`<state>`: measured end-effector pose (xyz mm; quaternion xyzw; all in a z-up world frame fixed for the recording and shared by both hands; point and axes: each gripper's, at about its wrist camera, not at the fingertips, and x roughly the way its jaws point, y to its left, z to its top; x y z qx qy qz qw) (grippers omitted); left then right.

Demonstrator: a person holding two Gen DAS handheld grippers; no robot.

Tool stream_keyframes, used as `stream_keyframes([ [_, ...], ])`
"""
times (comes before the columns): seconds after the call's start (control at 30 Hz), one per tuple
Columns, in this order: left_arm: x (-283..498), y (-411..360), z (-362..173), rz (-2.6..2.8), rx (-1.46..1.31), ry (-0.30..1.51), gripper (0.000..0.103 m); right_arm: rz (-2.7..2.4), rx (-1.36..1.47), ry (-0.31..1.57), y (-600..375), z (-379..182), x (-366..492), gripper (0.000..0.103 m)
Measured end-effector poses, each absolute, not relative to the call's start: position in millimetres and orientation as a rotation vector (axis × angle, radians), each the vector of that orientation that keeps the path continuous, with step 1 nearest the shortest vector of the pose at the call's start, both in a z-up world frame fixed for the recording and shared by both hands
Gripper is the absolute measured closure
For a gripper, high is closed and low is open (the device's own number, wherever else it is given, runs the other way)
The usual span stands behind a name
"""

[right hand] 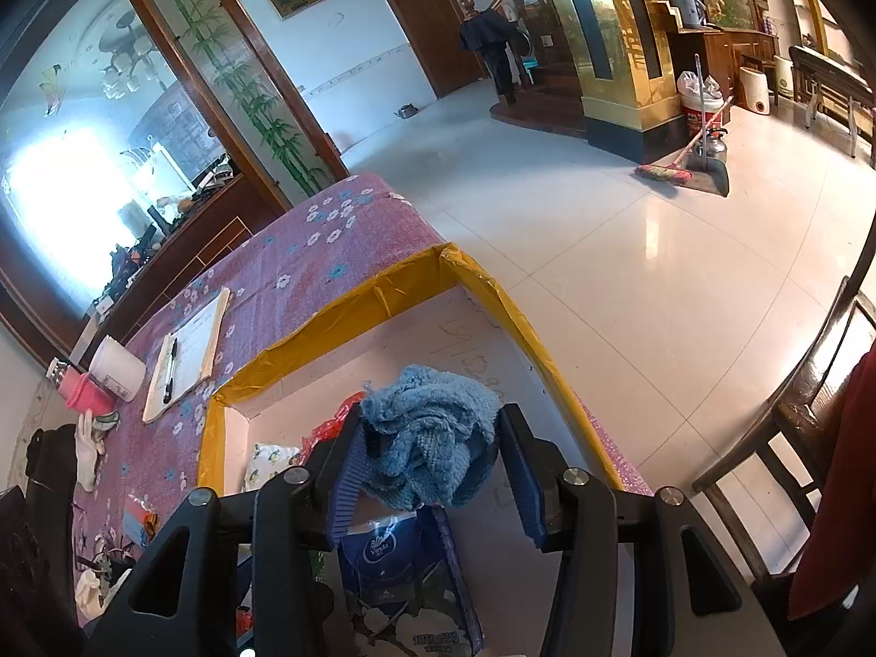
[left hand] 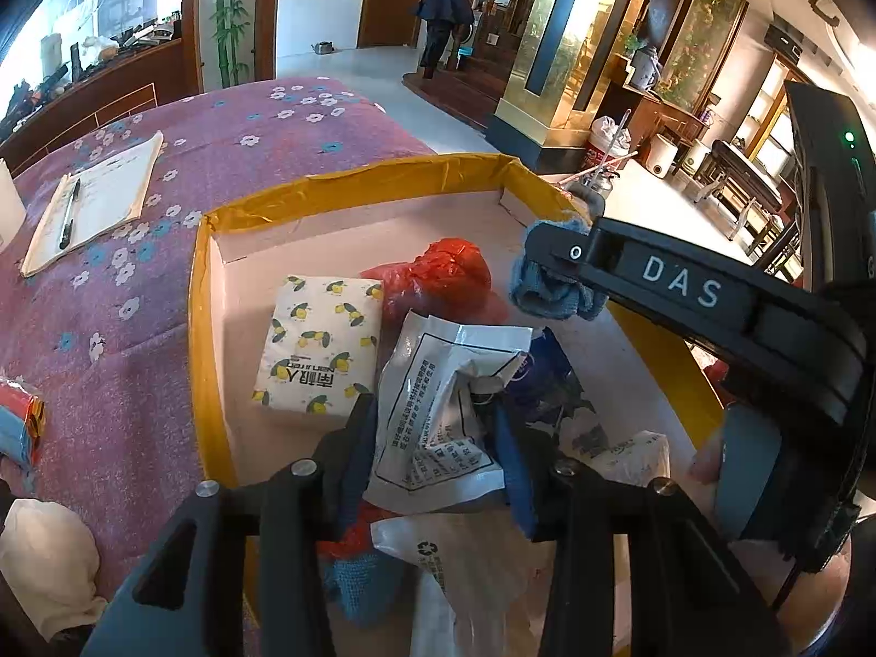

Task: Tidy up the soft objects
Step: 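Open both grippers to drop the paper packet and blue towel into the tray, then withdraw both grippers from the tray back toward the pile of items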

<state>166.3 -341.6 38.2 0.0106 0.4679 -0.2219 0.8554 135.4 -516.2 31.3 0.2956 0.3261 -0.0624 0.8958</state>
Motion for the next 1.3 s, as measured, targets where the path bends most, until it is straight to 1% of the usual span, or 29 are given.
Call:
stream_keyframes([
  [0.07,167.1,-341.5,38.1,-0.466,0.019,0.987,0.059,-0.127,0.626,0.676,-518.5,30.0,134.3,0.042],
  [0.1,167.0,-341.5,38.1,-0.466,0.017,0.988,0.059,-0.128,0.630,0.673,-519.1,30.1,133.6,0.042],
  [0.27,167.2,-340.3,38.4,-0.461,0.011,0.988,0.058,-0.125,0.634,0.656,-518.3,32.8,130.9,0.042],
  [0.4,165.6,-340.4,40.0,-0.458,0.013,0.978,0.053,-0.127,0.636,0.647,-519.2,34.6,129.1,0.042],
  [0.63,160.0,-341.5,47.4,-0.454,0.027,0.950,0.053,-0.116,0.633,0.615,-520.5,41.4,123.7,0.042],
  [0.9,128.9,-321.4,81.3,-0.444,0.051,0.897,0.051,-0.120,0.595,0.606,-507.1,54.5,113.0,0.041],
  [1.0,112.8,-306.3,91.8,-0.436,0.058,0.869,0.047,-0.116,0.553,0.588,-490.9,65.5,101.0,0.034],
  [1.07,99.3,-291.9,98.1,-0.427,0.065,0.849,0.046,-0.113,0.506,0.578,-474.6,73.0,90.2,0.027],
  [1.3,63.0,-254.5,107.5,-0.405,0.067,0.799,0.046,-0.048,0.392,0.562,-414.8,89.4,61.5,0.026],
])
